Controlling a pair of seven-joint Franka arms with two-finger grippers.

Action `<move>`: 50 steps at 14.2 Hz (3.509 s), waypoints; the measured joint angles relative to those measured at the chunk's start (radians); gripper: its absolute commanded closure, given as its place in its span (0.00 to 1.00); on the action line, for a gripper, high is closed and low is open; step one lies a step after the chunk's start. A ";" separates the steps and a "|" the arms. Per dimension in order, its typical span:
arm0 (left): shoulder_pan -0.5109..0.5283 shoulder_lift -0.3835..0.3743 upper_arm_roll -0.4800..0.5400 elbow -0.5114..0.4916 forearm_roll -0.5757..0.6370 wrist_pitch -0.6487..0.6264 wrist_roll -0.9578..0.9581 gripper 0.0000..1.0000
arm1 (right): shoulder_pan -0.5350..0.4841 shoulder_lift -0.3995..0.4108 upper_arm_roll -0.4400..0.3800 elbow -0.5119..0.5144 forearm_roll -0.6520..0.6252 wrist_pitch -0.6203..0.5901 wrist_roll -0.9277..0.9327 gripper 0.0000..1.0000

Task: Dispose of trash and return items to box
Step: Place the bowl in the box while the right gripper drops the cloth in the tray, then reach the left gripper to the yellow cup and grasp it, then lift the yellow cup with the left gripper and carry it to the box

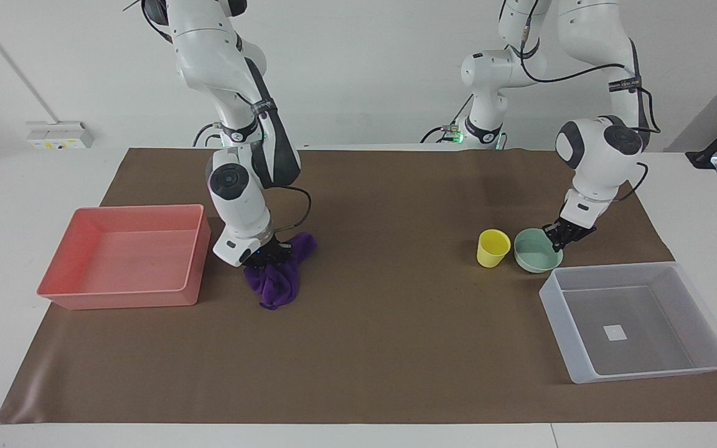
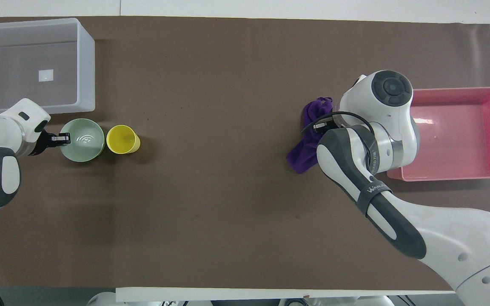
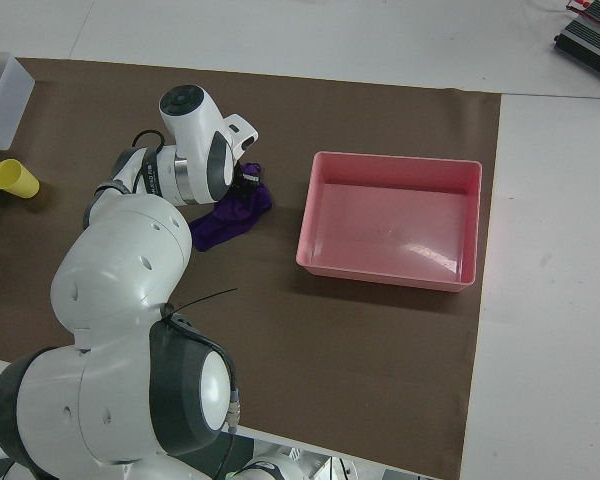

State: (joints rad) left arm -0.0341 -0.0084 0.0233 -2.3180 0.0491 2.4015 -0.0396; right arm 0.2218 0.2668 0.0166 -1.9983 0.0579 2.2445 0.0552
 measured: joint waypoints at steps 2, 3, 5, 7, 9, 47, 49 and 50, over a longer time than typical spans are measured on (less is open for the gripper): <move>0.000 -0.039 0.000 0.054 0.000 -0.134 0.000 1.00 | -0.022 -0.041 -0.001 0.035 0.000 -0.082 0.000 1.00; 0.000 -0.059 0.000 0.094 0.000 -0.213 0.000 1.00 | -0.033 -0.066 -0.002 0.060 0.000 -0.136 0.000 1.00; 0.000 -0.086 -0.002 0.189 0.000 -0.349 0.000 1.00 | -0.064 -0.118 -0.003 0.134 -0.001 -0.272 0.000 1.00; 0.000 -0.081 0.000 0.270 -0.014 -0.389 -0.002 1.00 | -0.100 -0.162 -0.004 0.215 -0.002 -0.401 -0.001 1.00; 0.002 -0.032 0.013 0.353 -0.044 -0.370 -0.004 1.00 | -0.146 -0.210 -0.006 0.266 -0.005 -0.492 -0.025 1.00; -0.221 0.009 0.020 0.100 -0.152 -0.243 -0.144 1.00 | -0.187 -0.259 0.022 0.366 -0.007 -0.714 -0.142 0.01; -0.221 0.008 0.020 0.100 -0.152 -0.235 -0.149 1.00 | -0.189 -0.258 0.021 0.418 -0.025 -0.770 -0.142 0.00; -0.221 0.008 0.019 0.100 -0.152 -0.234 -0.156 1.00 | -0.191 -0.258 0.018 0.436 -0.030 -0.792 -0.142 0.00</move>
State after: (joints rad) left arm -0.2555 -0.0007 0.0419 -2.2177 -0.1030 2.1671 -0.1953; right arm 0.0310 0.0086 0.0343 -1.5621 0.0275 1.4524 -0.0869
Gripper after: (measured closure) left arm 0.982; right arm 0.000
